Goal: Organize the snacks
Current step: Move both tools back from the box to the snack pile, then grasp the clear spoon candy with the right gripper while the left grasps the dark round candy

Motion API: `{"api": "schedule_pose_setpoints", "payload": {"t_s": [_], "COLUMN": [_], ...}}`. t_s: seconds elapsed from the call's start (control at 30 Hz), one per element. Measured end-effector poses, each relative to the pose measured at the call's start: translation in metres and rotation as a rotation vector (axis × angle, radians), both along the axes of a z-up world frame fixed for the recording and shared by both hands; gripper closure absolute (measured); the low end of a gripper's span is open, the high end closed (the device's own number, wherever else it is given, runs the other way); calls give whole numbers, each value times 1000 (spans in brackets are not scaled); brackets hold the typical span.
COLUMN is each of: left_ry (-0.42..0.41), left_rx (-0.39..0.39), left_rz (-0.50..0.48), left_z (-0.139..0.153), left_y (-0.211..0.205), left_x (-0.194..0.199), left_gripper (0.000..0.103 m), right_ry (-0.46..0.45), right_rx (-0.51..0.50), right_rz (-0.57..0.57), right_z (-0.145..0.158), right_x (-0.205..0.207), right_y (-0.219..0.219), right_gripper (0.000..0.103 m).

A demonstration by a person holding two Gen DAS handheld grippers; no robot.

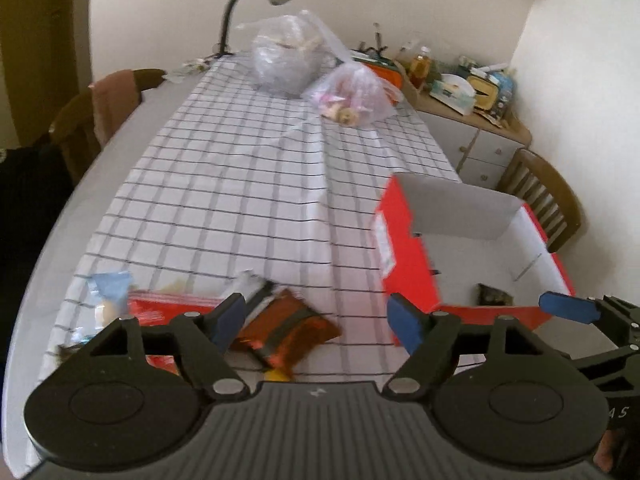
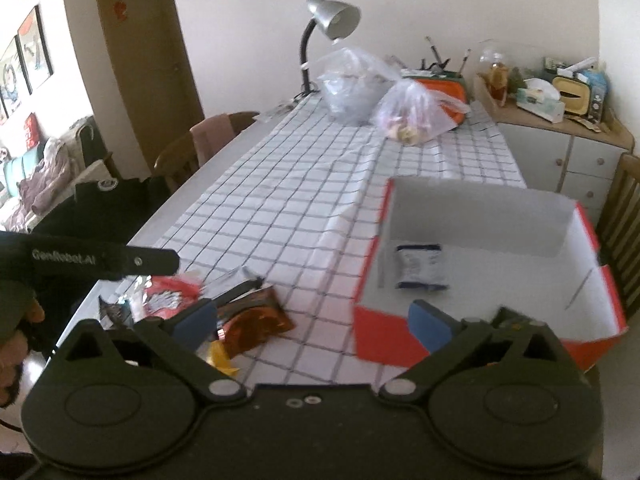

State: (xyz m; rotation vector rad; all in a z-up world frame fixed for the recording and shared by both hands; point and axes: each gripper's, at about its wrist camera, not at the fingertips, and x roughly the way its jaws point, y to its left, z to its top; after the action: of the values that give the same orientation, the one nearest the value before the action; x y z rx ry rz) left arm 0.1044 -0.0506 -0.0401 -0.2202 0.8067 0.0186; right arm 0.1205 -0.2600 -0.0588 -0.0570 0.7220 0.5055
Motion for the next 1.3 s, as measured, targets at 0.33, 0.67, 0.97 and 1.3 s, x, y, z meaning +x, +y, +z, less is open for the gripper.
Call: {"api": "schedule_pose_setpoints", "payload": {"t_s": [0.33, 0.67, 0.97, 1.3], "left_ry": [47, 94, 122, 147], "left_rx": [39, 63, 77, 90], "left_rz": [100, 159, 157, 119], "left_z": [-14, -39, -56, -67], "left_y": [81, 132, 154, 164], "left_x": [-32, -50, -58, -61], "left_gripper": [23, 23, 23, 23], "right_ry": [41, 86, 173, 205], "right_rx": [-55, -140, -200, -207], "right_rz": [75, 208, 297, 288], "right_z": [-35, -76, -118, -136], "right_x": [-21, -30, -26, -14], "right_y": [83, 159, 206, 229], "right_gripper": [1, 6, 28, 43]}}
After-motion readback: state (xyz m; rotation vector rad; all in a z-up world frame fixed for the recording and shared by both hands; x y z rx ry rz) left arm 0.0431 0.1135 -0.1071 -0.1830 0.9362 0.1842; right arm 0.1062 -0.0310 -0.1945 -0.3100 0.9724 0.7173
